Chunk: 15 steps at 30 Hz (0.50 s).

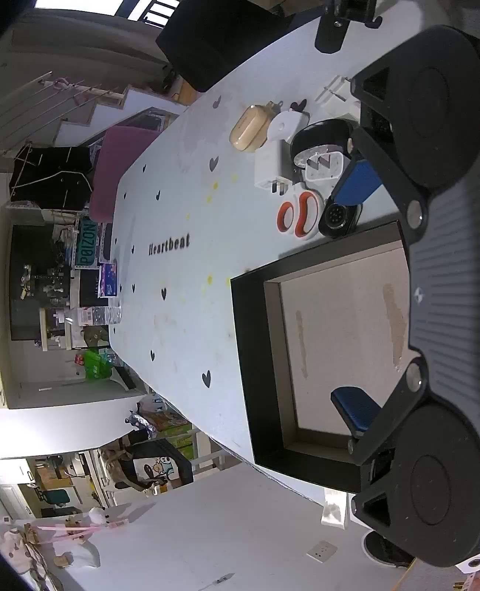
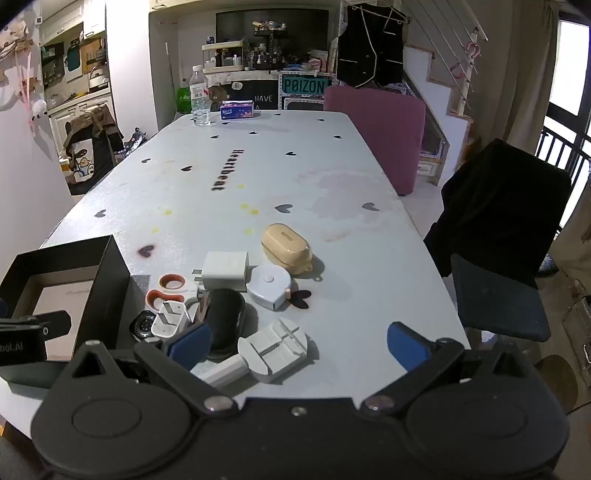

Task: Organize rigid objects

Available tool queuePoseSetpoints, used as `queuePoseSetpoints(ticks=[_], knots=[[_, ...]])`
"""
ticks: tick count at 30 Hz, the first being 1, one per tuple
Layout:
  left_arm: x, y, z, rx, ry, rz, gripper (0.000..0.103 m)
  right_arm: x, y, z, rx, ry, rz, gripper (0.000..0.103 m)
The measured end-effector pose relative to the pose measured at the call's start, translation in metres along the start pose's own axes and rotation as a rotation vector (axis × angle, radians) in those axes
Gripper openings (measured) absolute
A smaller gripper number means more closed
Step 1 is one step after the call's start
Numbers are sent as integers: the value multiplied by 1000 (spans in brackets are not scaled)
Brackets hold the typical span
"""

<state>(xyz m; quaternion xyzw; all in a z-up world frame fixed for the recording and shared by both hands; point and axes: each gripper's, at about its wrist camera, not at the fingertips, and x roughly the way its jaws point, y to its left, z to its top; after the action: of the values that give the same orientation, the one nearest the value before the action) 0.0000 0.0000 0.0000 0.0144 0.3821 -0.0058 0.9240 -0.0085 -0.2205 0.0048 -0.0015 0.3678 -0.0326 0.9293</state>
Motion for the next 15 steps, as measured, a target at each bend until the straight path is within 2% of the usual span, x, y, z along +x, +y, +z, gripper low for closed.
queuePoseSetpoints(ticks=[15], knots=[[0,0,0,-3,4,-4,103,0,0,0,-1,-1,-1,103]])
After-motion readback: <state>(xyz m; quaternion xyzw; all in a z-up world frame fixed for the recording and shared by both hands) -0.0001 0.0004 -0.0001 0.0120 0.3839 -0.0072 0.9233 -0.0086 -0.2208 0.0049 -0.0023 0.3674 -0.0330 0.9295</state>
